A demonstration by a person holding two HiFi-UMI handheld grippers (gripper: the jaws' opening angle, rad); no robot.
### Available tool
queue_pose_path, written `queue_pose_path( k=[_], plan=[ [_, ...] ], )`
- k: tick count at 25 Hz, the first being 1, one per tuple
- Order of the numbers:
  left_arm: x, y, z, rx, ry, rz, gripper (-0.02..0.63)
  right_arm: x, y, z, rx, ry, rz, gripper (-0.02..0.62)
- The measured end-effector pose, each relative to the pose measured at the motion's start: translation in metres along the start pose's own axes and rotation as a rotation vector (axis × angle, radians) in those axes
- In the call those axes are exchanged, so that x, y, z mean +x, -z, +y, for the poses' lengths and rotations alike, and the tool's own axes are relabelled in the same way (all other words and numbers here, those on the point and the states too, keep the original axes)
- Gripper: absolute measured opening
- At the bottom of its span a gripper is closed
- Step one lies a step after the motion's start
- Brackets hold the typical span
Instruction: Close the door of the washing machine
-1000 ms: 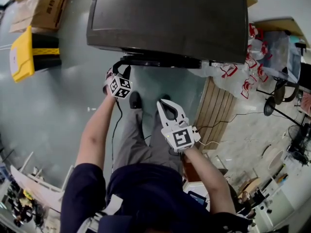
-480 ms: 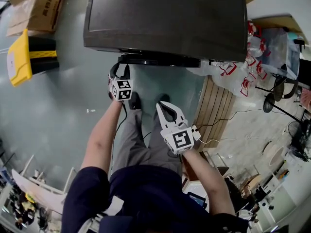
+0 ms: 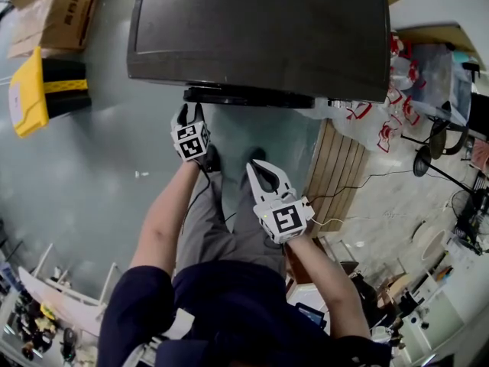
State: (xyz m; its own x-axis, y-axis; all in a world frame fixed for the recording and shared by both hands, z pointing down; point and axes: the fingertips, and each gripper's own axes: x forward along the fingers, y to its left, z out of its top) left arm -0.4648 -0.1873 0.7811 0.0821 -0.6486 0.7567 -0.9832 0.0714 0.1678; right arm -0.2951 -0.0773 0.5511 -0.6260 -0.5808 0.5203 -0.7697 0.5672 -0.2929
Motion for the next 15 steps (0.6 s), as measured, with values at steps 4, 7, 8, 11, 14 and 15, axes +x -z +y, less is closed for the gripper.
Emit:
queue_pose_path(
  k=[4, 7, 8, 11, 14, 15],
  plan=[
    [0.001, -0.007, -0.005, 0.049, 0.015, -0.003, 0.155, -0.001, 0.000, 0.000, 0.005, -0.001, 0.005, 0.020],
    [0.004, -0.006, -0.006, 0.099, 0.031, 0.001, 0.149, 0.001, 0.002, -0.003, 0.009, -0.002, 0.014, 0.020],
    [0.004, -0.007, -0.006, 0.113, 0.037, 0.001, 0.149, 0.002, 0.002, -0.004, 0.008, -0.001, 0.014, 0.020],
    [0.005, -0.007, -0.007, 0.121, 0.042, -0.004, 0.149, 0.003, 0.004, -0.004, 0.004, -0.002, 0.019, 0.020],
    [0.008, -0.012, -0.007, 0.116, 0.033, -0.013, 0.149, 0.004, 0.005, -0.004, 0.001, -0.011, 0.024, 0.020],
    [0.010, -0.014, -0.008, 0.120, 0.033, -0.014, 0.149, 0.004, 0.006, -0.004, -0.001, -0.012, 0.023, 0.020]
  ],
)
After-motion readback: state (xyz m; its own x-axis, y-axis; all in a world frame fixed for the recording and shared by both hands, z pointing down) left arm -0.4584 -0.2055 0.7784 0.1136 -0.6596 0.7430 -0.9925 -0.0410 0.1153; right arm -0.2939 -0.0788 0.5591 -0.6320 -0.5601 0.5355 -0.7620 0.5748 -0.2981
